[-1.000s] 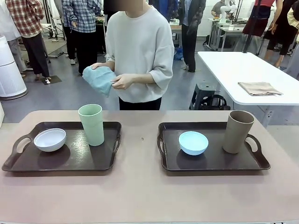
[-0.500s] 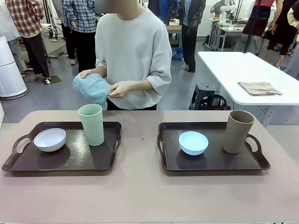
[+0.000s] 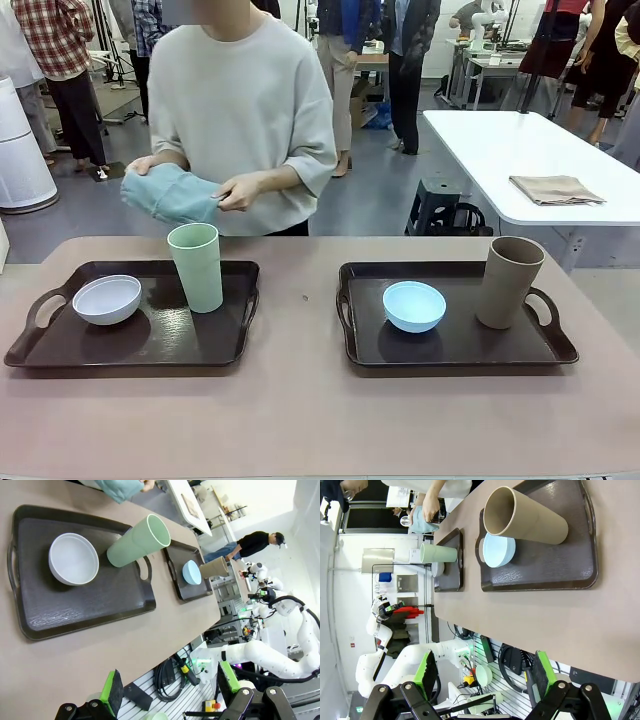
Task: Set up a tray with a mat and arrange the tableware.
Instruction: Pick up the Picnic Bowl and Reusable plastic cup from the Handle tray in front of the human's position and hold them in the air.
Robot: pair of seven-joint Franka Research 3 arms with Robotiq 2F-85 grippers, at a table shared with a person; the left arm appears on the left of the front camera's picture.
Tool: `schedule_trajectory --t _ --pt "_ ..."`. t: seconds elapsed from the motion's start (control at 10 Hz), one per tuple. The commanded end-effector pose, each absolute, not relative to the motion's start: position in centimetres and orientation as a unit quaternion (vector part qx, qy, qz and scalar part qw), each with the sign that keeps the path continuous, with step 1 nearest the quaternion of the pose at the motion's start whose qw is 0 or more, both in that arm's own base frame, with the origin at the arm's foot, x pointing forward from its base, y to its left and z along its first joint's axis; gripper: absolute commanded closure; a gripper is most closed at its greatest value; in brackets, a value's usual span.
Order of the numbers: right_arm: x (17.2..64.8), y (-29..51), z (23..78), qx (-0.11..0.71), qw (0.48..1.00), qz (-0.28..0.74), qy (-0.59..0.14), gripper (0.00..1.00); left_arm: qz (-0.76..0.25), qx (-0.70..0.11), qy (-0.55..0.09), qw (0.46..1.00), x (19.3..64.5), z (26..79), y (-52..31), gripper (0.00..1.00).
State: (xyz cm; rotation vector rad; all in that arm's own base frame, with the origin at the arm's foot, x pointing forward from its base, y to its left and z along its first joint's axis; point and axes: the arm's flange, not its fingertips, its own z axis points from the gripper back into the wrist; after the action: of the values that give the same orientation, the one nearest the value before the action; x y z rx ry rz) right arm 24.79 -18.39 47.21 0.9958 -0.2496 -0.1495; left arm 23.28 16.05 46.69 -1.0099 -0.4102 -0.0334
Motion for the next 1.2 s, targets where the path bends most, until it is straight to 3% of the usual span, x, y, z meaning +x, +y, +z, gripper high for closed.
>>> schedule_trajectory --t 0.0,1.1 --pt "25.00 -18.43 47.25 0.487 0.862 -0.067 -0.126 0.00 -0.024 -0.487 -0.205 0.848 23.35 46.73 16.25 0.00" --pt "25.00 -18.43 47.25 0.487 0.862 -0.067 -0.126 0.00 -0.024 -0.487 -0.205 0.848 23.35 46.73 16.25 0.00"
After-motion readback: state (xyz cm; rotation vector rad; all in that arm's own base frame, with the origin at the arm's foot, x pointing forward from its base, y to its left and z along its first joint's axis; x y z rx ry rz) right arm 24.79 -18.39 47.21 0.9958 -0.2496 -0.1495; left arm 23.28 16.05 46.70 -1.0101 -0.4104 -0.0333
